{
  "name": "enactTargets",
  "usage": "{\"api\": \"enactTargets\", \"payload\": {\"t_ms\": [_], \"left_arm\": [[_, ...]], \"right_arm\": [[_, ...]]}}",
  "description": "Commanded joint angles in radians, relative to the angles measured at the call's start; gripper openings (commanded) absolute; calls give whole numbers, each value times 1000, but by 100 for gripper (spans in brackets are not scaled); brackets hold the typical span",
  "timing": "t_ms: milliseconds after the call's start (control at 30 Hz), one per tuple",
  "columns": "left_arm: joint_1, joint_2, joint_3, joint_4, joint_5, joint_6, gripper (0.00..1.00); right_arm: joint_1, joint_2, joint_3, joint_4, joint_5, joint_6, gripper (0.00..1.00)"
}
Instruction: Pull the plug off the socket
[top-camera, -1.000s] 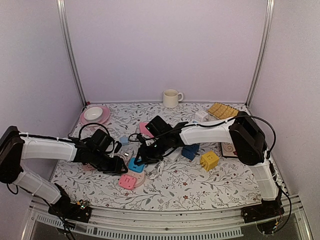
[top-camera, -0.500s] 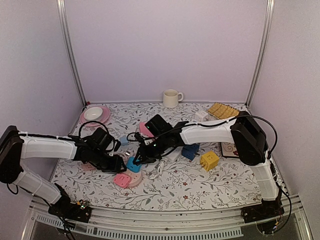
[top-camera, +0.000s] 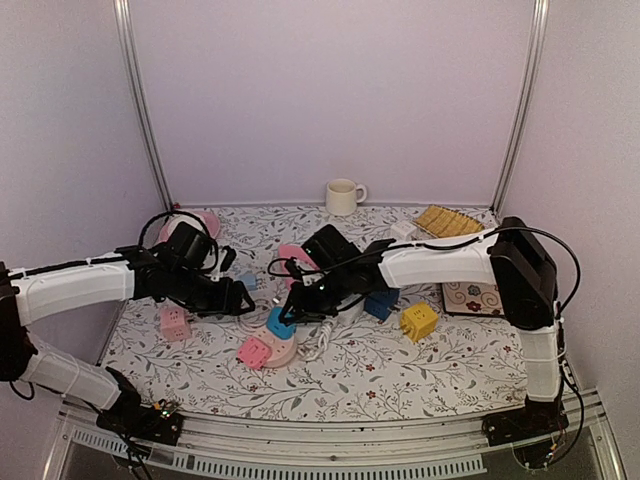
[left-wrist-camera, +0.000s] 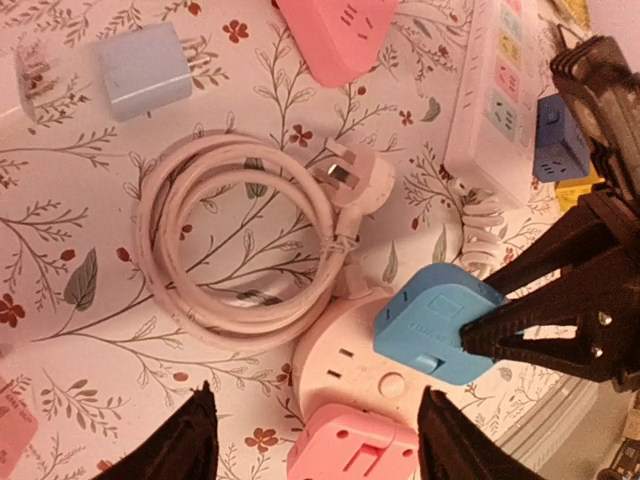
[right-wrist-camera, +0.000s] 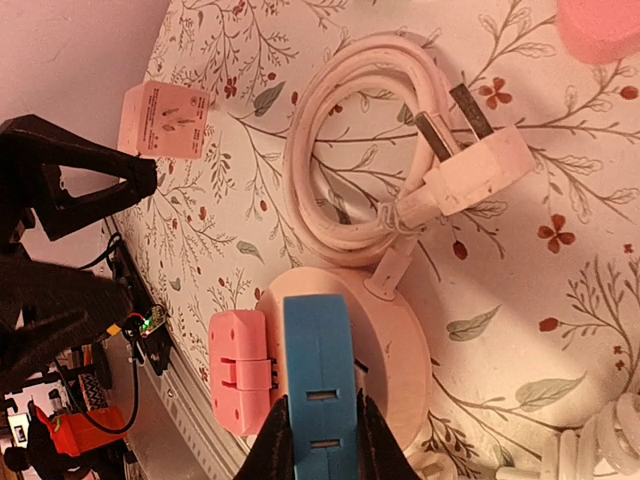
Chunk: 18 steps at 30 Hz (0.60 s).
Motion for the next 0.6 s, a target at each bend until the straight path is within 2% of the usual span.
{"api": "enactTargets", "payload": {"t_ms": [0,133,567], "left_arm": [[96,-49,-13,21,159,5,72],[145,-56,-49,74,295,-11,81],[228,6,-95,264,578,-99,85]], "right_arm": [[-36,-125,-43,109,6,43,2],[-47,-165,-75,163,-18,48,2],[-56,-255,-152,349,-102,18,2]]}}
